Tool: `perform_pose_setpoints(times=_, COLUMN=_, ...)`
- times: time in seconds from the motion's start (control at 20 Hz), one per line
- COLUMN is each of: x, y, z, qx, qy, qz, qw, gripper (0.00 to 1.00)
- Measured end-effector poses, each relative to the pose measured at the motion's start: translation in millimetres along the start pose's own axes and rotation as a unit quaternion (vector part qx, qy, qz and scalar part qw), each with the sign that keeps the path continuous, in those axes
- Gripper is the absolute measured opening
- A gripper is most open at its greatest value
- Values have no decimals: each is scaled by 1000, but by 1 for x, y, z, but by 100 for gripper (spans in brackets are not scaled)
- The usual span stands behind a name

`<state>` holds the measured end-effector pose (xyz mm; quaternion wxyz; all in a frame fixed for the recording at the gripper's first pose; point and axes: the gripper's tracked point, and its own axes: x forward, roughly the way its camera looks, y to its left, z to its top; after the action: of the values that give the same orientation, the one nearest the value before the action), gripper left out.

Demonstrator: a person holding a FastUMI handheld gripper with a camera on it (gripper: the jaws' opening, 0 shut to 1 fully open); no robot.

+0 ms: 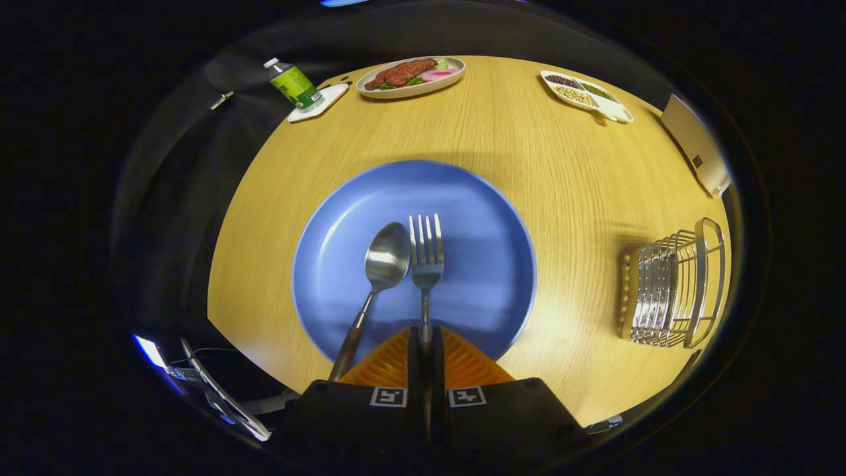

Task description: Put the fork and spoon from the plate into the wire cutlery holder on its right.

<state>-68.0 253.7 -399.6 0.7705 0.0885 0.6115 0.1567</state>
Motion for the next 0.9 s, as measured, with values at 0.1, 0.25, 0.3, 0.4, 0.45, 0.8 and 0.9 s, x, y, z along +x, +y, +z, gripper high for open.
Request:
perform_pose_setpoints(times=0.1, x=-13, y=0, z=5, qx=2, qy=-11, qz=12, qw=1000, gripper=8)
perform_pose_setpoints(times=0.25, x=-48, y=-5, z=21, qx=-8, qy=-41, qz=28, qw=999, gripper=8)
perform_pose_setpoints(times=0.3, x=-62, y=-8, z=25, qx=-11, qy=-48, qz=34, qw=998, gripper=8)
perform_pose_setpoints(times=0.4, x=-91, y=-22, z=33, qx=-21, qy=-59, qz=36, qw=997, gripper=8)
perform_pose_setpoints(times=0.45, x=-103, y=-30, z=37, qx=-28, qy=-66, qz=33, qw=997, gripper=8)
perform_pose_setpoints(times=0.8, x=-175, y=-125, z=34, qx=-78, qy=-43, qz=-21, qw=996, gripper=8)
perform_pose_setpoints(times=0.9, x=-186, y=-143, z=29, qx=-75, qy=-21, qz=-19, qw=997, gripper=8)
